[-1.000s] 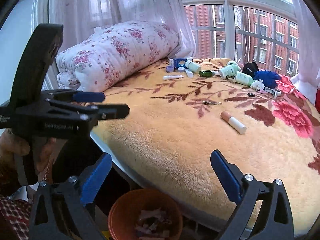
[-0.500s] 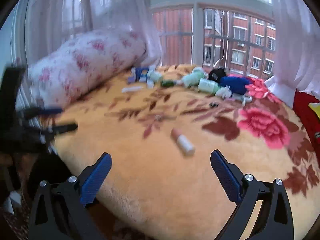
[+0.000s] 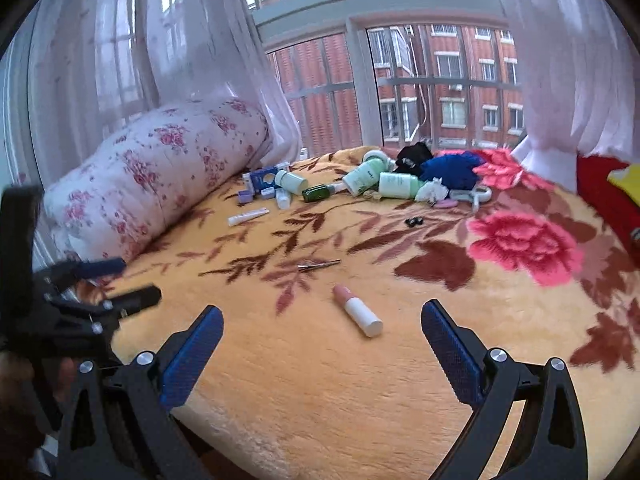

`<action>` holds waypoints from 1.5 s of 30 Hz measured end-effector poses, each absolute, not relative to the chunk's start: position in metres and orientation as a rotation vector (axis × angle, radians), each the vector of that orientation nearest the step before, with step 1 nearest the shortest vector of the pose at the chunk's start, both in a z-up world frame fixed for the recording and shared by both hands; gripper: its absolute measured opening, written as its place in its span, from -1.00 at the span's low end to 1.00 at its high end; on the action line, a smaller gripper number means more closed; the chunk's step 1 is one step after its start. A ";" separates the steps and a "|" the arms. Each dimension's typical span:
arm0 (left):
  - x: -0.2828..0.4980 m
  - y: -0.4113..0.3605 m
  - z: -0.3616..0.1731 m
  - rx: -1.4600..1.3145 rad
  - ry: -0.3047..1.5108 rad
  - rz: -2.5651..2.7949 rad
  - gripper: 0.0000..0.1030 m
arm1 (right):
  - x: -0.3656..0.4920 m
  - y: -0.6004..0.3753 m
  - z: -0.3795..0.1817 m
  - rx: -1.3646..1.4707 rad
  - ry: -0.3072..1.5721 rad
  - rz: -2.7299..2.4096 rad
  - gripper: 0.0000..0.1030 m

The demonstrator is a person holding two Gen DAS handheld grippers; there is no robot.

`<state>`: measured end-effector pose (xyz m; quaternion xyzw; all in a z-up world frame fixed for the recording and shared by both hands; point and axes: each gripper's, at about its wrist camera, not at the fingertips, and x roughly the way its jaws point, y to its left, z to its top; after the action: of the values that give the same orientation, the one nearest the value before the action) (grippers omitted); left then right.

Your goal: Collect trash

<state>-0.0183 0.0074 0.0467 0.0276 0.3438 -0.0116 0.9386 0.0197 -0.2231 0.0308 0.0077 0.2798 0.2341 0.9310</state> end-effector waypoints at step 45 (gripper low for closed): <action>-0.016 0.006 0.073 0.106 0.591 0.051 0.79 | -0.001 -0.225 0.019 0.016 0.552 0.493 0.90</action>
<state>-0.0156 0.0064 0.0730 0.0523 0.2912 0.0251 0.9549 -0.0012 -0.2251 0.0190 0.0080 0.2699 0.2407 0.9323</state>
